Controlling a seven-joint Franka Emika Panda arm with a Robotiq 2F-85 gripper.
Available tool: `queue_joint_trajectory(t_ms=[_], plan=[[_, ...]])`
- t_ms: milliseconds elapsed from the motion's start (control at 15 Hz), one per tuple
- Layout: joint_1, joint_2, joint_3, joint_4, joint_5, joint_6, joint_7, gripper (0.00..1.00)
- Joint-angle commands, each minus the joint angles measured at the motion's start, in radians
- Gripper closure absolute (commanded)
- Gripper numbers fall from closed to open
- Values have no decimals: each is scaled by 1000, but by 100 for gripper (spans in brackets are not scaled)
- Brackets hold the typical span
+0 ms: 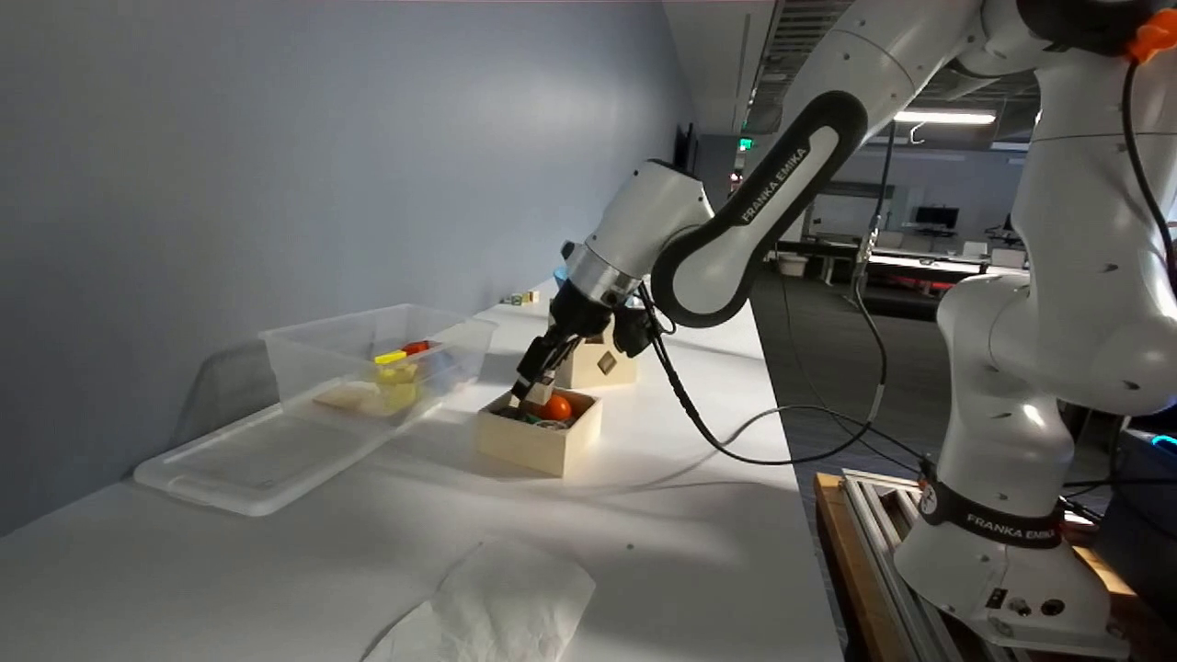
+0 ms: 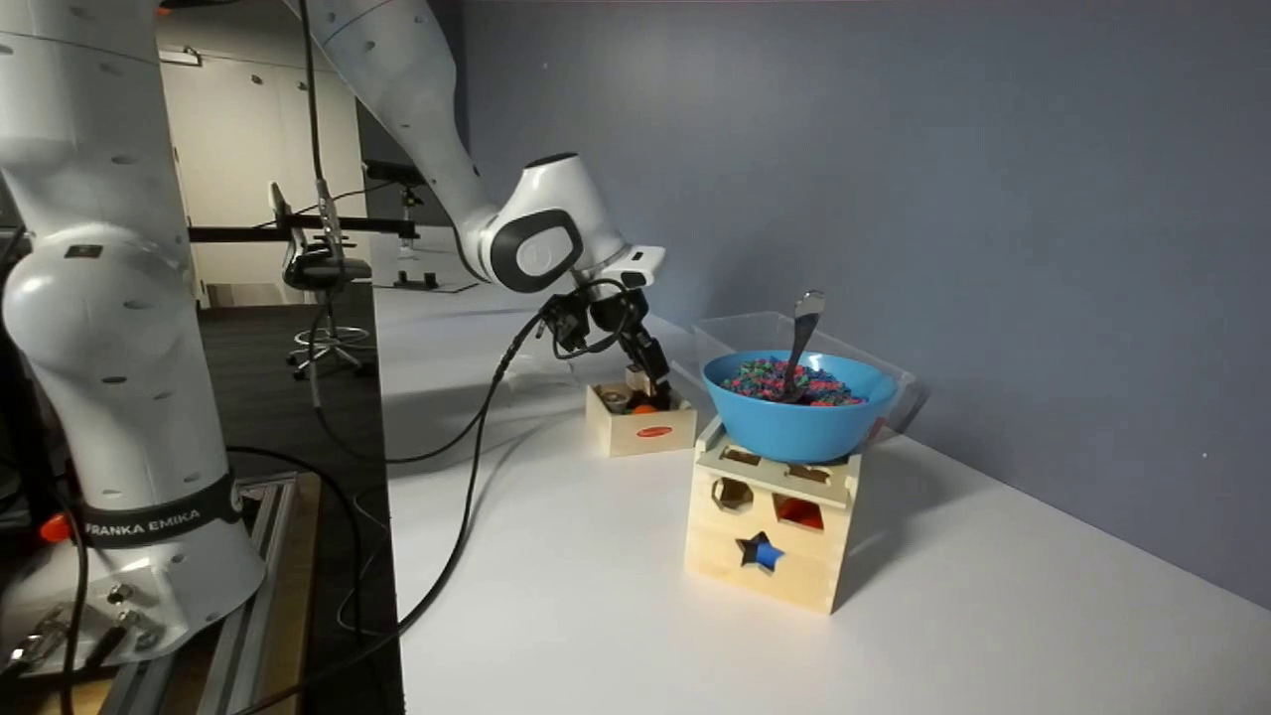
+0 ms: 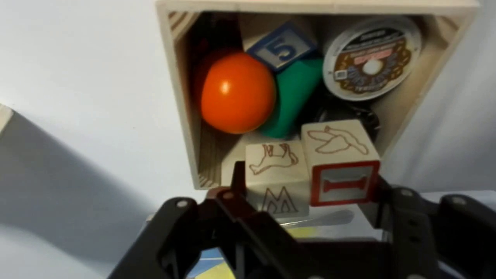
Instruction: Pick up a white cube from the clear bowl and put it inside the brown box
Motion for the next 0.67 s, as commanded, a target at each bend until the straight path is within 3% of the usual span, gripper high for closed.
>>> queue_joint_trajectory(t_ms=[0,200,533,600], plan=[[-19,9,11,50,157,-90,-144,58],[-24,9,5,77,249,-173,-262,58],[-32,4,-11,79,231,-246,-327,58],[-97,2,54,78,222,-251,-336,58]])
